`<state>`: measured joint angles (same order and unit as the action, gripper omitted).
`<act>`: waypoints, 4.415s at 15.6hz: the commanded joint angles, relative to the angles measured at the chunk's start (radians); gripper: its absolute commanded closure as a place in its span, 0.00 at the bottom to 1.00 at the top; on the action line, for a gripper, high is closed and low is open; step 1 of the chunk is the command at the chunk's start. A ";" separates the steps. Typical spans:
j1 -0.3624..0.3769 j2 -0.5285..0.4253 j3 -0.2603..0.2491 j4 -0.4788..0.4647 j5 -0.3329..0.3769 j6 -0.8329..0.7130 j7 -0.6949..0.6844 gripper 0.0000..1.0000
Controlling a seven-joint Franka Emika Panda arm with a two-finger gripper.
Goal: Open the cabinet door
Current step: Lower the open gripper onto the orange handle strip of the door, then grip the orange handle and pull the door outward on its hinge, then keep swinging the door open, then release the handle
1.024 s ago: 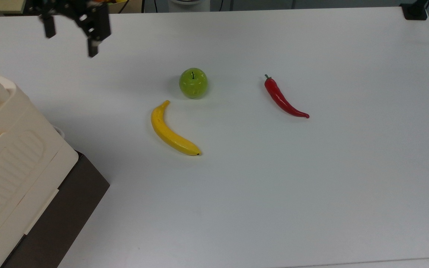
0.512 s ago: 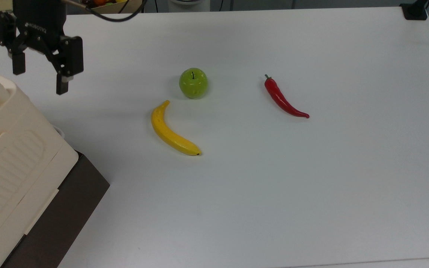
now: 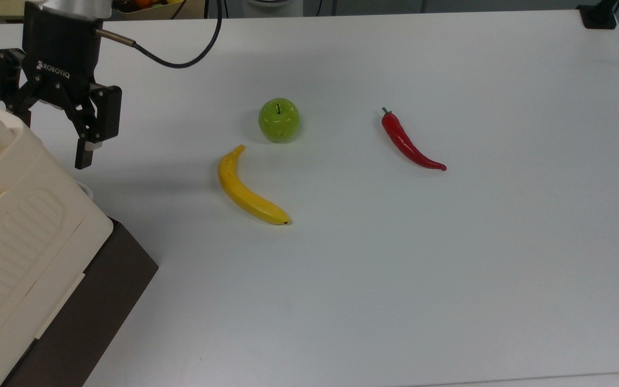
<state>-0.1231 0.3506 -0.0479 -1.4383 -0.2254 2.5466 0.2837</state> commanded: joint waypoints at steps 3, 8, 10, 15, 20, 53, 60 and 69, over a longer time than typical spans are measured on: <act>0.008 0.008 -0.001 0.016 -0.029 0.015 0.018 0.38; 0.007 0.008 0.000 0.015 -0.034 0.015 0.017 0.62; 0.007 0.005 -0.001 0.013 -0.046 0.015 0.017 0.70; 0.008 -0.012 0.000 0.001 -0.052 0.000 0.014 0.86; 0.014 -0.065 0.013 -0.021 -0.051 -0.133 0.014 0.89; 0.022 -0.088 0.002 0.035 -0.031 -0.124 0.012 0.00; 0.016 -0.188 -0.004 0.041 -0.019 -0.463 -0.193 0.00; -0.016 -0.209 -0.010 0.042 -0.015 -0.638 -0.406 0.00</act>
<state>-0.1261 0.1687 -0.0528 -1.3722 -0.2520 1.9805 0.0035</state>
